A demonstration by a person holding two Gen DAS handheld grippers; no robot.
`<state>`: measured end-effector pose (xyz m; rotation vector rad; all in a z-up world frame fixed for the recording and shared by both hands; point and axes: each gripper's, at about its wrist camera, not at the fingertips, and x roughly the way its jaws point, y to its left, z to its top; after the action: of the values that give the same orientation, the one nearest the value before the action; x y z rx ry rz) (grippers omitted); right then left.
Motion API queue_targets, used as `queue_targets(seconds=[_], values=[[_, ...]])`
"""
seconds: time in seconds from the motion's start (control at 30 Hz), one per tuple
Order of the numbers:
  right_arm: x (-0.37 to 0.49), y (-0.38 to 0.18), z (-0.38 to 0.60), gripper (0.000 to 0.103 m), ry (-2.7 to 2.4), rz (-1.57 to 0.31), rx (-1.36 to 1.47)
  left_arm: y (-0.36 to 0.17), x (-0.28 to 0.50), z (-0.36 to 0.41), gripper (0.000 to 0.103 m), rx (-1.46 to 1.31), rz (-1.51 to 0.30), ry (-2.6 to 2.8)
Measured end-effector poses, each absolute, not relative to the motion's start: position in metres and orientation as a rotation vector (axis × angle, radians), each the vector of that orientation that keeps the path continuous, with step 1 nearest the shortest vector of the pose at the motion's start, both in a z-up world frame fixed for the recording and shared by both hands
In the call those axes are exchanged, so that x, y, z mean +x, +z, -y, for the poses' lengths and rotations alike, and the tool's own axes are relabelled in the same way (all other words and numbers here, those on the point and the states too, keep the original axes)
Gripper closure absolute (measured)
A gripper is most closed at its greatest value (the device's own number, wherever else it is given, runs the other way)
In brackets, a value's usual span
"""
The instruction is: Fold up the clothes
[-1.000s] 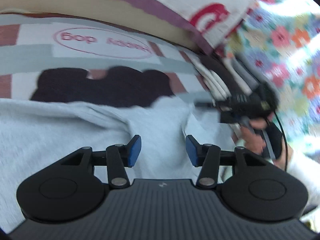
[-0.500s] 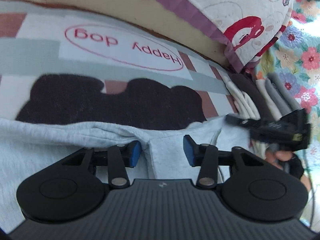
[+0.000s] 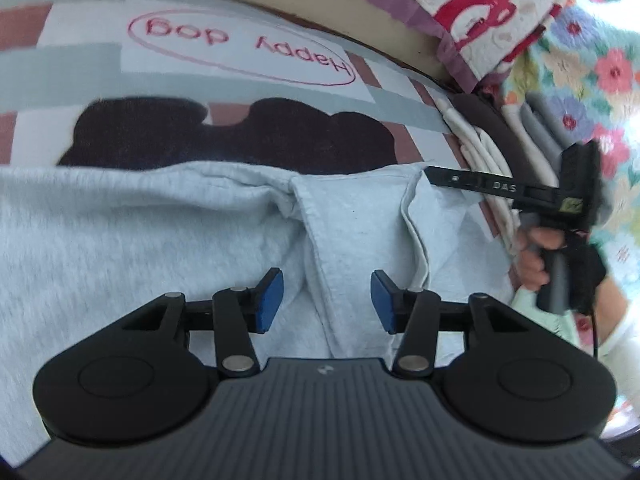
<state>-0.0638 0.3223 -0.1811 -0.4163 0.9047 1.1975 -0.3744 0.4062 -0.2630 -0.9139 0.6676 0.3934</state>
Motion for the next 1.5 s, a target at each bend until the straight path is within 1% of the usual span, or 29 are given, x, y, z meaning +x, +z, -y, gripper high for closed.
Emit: queue_targets(seconds=[0.1,0.2,0.27,0.3,0.37,0.43,0.47,0.5,0.53,0.57,0.73,0.8,0.9,1.0,1.03,1.07,1.13,1.2,1.33,1.4,1.5], values=[[-0.090,-0.155,-0.308,0.056,1.249,-0.780,-0.423,-0.261,-0.369,-0.402,0.052,-0.874,-0.673,0.386],[-0.102,-0.145,-0.309,0.058,1.438,-0.853,-0.362,-0.259,-0.367,-0.399,0.053,-0.852,-0.681,0.390],[-0.109,-0.149,-0.320,0.057,1.482,-0.922,-0.377,-0.259,-0.369,-0.400,0.053,-0.873,-0.676,0.408],[-0.113,-0.153,-0.326,0.056,1.485,-0.923,-0.404,-0.259,-0.370,-0.401,0.053,-0.889,-0.673,0.419],[-0.117,-0.166,-0.335,0.036,1.443,-0.894,-0.490,-0.259,-0.372,-0.402,0.053,-0.921,-0.668,0.436],[-0.117,-0.179,-0.336,0.036,1.398,-0.875,-0.531,-0.258,-0.373,-0.401,0.053,-0.932,-0.671,0.448],[-0.117,-0.182,-0.333,0.043,1.423,-0.880,-0.522,-0.257,-0.373,-0.400,0.053,-0.927,-0.676,0.451],[-0.118,-0.182,-0.326,0.051,1.475,-0.886,-0.508,-0.256,-0.372,-0.399,0.053,-0.919,-0.681,0.451],[-0.119,-0.181,-0.319,0.081,1.528,-0.891,-0.493,-0.255,-0.371,-0.398,0.053,-0.910,-0.686,0.451],[-0.120,-0.180,-0.312,0.098,1.579,-0.895,-0.480,-0.255,-0.370,-0.398,0.053,-0.905,-0.687,0.451],[-0.132,-0.178,-0.260,0.098,1.671,-0.896,-0.570,-0.253,-0.369,-0.398,0.052,-0.873,-0.672,0.466],[-0.133,-0.182,-0.237,0.098,1.666,-0.930,-0.601,-0.252,-0.369,-0.396,0.052,-0.865,-0.661,0.460],[-0.136,-0.186,-0.211,0.098,1.579,-0.932,-0.668,-0.251,-0.370,-0.394,0.052,-0.853,-0.643,0.451],[-0.127,-0.181,-0.184,0.093,1.511,-0.997,-0.618,-0.252,-0.370,-0.392,0.052,-0.873,-0.602,0.402],[-0.124,-0.178,-0.174,0.088,1.489,-1.025,-0.589,-0.254,-0.371,-0.392,0.049,-0.894,-0.578,0.386],[-0.121,-0.174,-0.166,0.072,1.468,-1.035,-0.548,-0.256,-0.372,-0.393,0.048,-0.924,-0.556,0.380],[-0.108,-0.168,-0.149,0.051,1.434,-1.071,-0.402,-0.257,-0.371,-0.391,0.047,-0.954,-0.544,0.361],[-0.094,-0.170,-0.144,0.050,1.418,-1.137,-0.227,-0.257,-0.367,-0.387,0.047,-0.937,-0.583,0.325],[-0.075,-0.187,-0.153,0.050,1.345,-1.263,0.030,-0.259,-0.359,-0.379,0.047,-0.896,-0.660,0.306],[-0.074,-0.201,-0.163,0.048,1.327,-1.315,0.102,-0.261,-0.360,-0.381,0.048,-0.931,-0.659,0.317],[-0.080,-0.214,-0.177,0.048,1.294,-1.363,0.090,-0.260,-0.364,-0.385,0.048,-0.941,-0.641,0.338]])
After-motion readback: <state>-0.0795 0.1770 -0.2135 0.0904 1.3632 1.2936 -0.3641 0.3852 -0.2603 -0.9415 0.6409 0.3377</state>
